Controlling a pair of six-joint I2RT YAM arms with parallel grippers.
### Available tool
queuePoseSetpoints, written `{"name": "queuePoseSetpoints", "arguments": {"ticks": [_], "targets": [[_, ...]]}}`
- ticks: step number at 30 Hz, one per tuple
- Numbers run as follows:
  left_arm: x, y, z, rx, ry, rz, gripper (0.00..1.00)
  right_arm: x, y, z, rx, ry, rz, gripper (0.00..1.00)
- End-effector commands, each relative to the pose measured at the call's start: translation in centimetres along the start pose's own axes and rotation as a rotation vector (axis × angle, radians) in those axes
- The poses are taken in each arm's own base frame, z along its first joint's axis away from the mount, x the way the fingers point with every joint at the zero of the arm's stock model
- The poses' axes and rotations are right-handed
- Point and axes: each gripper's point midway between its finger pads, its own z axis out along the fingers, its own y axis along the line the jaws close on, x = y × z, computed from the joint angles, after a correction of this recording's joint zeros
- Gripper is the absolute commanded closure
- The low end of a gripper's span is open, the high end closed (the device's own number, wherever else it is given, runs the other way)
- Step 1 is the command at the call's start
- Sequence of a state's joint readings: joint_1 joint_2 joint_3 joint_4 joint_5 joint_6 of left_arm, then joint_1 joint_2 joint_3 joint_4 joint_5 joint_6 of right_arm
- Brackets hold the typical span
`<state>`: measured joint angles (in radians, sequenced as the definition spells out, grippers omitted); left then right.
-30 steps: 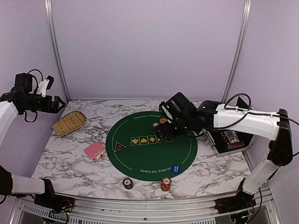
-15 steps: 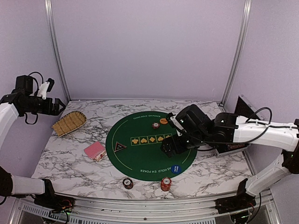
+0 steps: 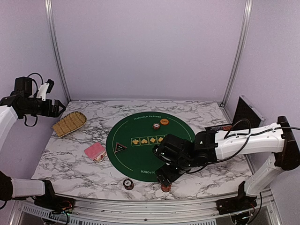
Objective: Distribute texas hold em gaming equipment
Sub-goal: Pick up the pile of poker chips from the pile of poker chips.
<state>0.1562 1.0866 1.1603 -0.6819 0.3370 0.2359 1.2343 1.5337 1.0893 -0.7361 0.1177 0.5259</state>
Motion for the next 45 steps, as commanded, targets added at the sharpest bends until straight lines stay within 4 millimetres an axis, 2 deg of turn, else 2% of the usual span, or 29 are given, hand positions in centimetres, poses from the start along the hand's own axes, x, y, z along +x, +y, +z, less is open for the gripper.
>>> {"name": "queuePoseSetpoints", "arguments": {"ticks": [1, 9, 15, 20, 29, 35, 45], "targets": [[-0.5, -0.4, -0.4, 0.028, -0.003, 0.002, 0.01, 1.0, 1.1, 0.8, -0.032, 0.053, -0.022, 0.11], [0.0, -0.6, -0.1, 0.043, 0.011, -0.001, 0.01, 2.0, 1.4, 3.2, -0.028, 0.101, -0.04, 0.19], [0.0, -0.7, -0.2, 0.044, 0.009, 0.011, 0.01, 2.3, 1.2, 4.0, -0.01, 0.12, -0.052, 0.24], [0.0, -0.7, -0.2, 0.047, 0.007, 0.012, 0.01, 2.4, 1.2, 4.3, -0.007, 0.126, -0.055, 0.33], [-0.3, -0.7, -0.3, 0.047, 0.002, 0.012, 0.01, 2.7, 1.0, 4.4, -0.004, 0.133, -0.059, 0.49], [-0.3, -0.7, -0.3, 0.046, 0.003, 0.013, 0.01, 2.9, 0.8, 4.3, 0.005, 0.142, -0.062, 0.55], [-0.3, -0.8, -0.4, 0.046, 0.0, 0.019, 0.01, 1.5, 1.2, 2.7, 0.013, 0.13, -0.069, 0.69]]}}
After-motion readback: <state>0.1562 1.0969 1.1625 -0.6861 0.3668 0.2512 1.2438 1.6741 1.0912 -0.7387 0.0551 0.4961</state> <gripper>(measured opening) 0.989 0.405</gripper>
